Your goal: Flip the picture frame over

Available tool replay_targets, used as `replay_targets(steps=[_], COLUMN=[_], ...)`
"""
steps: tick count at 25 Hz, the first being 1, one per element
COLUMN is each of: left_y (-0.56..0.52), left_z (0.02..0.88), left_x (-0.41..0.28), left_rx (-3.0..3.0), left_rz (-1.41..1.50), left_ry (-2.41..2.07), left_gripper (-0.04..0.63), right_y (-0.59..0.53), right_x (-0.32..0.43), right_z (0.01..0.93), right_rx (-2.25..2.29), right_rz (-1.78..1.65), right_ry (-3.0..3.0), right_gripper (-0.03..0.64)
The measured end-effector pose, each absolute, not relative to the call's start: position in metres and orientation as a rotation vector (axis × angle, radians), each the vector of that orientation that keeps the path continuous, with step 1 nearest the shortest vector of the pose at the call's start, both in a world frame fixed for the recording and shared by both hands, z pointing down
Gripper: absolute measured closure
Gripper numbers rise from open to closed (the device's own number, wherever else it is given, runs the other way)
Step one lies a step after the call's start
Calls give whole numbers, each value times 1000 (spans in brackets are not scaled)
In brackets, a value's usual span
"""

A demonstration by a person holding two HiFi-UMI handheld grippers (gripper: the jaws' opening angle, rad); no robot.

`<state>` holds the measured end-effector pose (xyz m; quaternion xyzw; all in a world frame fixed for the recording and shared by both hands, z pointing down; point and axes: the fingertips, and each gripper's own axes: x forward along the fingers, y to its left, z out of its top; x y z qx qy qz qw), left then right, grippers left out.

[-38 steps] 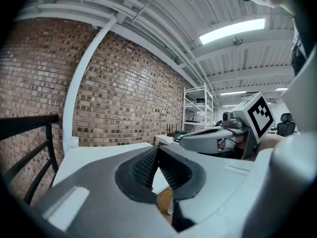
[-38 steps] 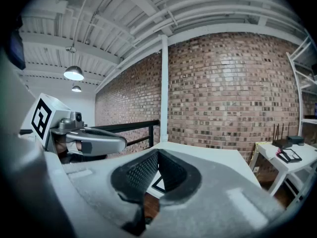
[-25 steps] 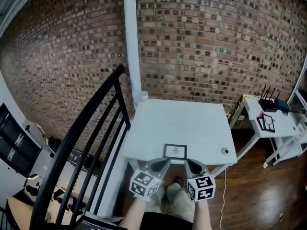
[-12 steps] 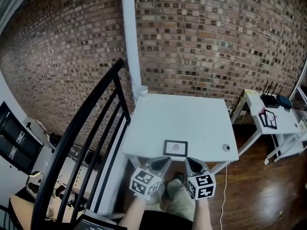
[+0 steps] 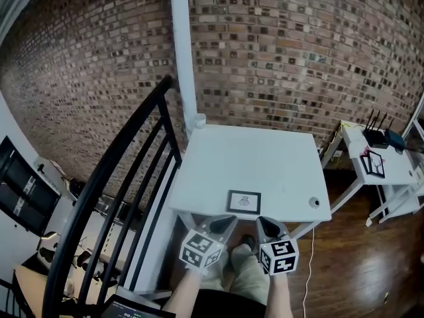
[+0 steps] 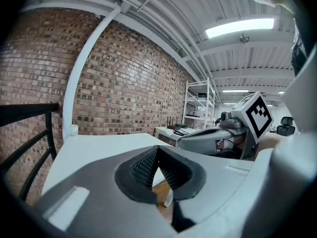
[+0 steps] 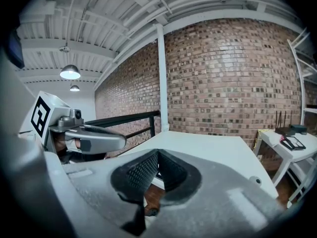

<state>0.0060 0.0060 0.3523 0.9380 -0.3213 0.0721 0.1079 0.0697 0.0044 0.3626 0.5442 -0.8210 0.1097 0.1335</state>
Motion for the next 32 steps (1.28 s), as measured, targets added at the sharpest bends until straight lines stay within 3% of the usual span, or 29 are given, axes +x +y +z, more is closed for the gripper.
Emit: replay_targets(steps=[32], left_y=[-4], left_z=[379], left_x=[4], left_rx=[2699], left_rz=[256], left_ry=[-941], left_gripper=[580], right_y=[-4], right_x=[69], right_z=[391], right_rx=[1529], right_rz=[395], right_ry=[-2354], right_gripper=[624])
